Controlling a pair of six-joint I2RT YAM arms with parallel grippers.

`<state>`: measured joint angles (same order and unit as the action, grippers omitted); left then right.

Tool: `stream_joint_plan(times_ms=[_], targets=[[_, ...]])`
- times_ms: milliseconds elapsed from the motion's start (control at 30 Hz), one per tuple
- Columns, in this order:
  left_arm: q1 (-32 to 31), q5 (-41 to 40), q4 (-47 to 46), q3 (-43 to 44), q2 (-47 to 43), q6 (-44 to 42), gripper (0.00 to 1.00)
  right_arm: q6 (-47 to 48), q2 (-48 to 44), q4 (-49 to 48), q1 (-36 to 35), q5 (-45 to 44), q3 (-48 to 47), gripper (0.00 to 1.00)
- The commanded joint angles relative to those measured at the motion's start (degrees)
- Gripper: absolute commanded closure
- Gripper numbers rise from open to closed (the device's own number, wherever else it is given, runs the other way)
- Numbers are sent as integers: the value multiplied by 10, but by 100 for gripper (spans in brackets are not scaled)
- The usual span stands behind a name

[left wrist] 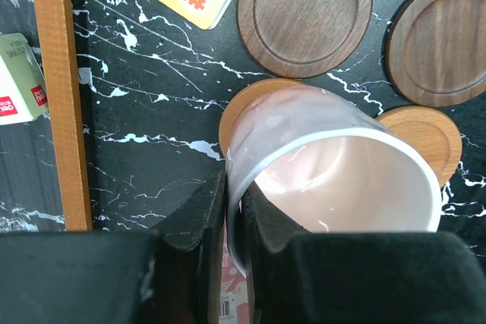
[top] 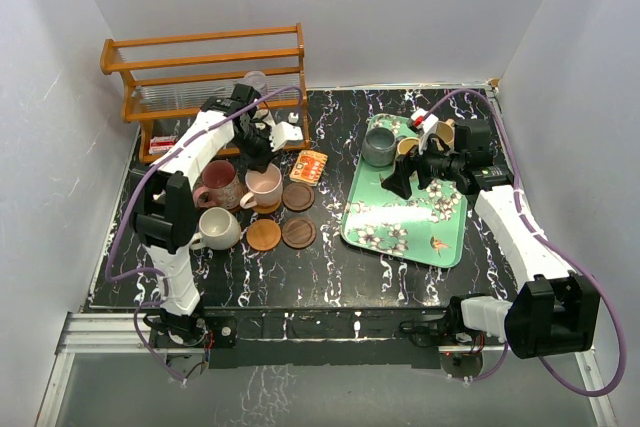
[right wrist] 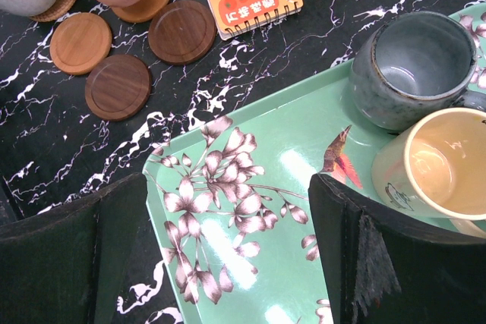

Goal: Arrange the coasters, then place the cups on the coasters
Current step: Place the cup on the coaster.

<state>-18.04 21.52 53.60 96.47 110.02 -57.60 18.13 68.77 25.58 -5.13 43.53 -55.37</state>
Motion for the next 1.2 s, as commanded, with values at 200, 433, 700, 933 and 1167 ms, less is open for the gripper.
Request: stream_joint_plan(times_ms=[200, 433, 700, 933, 1167], targets=[[8, 28, -4, 4, 2, -10, 100, 10, 1, -15, 6, 15, 1, 13], [11, 31, 13, 10, 15, -17, 100, 11, 1, -16, 10, 16, 2, 12], [14, 28, 17, 9, 24, -18, 100, 12, 2, -16, 12, 19, 3, 12], [18, 28, 14, 6, 27, -24, 100, 12, 2, -16, 15, 22, 4, 11], [19, 30, 20, 7, 32, -27, 100, 12, 3, -15, 17, 24, 5, 11]])
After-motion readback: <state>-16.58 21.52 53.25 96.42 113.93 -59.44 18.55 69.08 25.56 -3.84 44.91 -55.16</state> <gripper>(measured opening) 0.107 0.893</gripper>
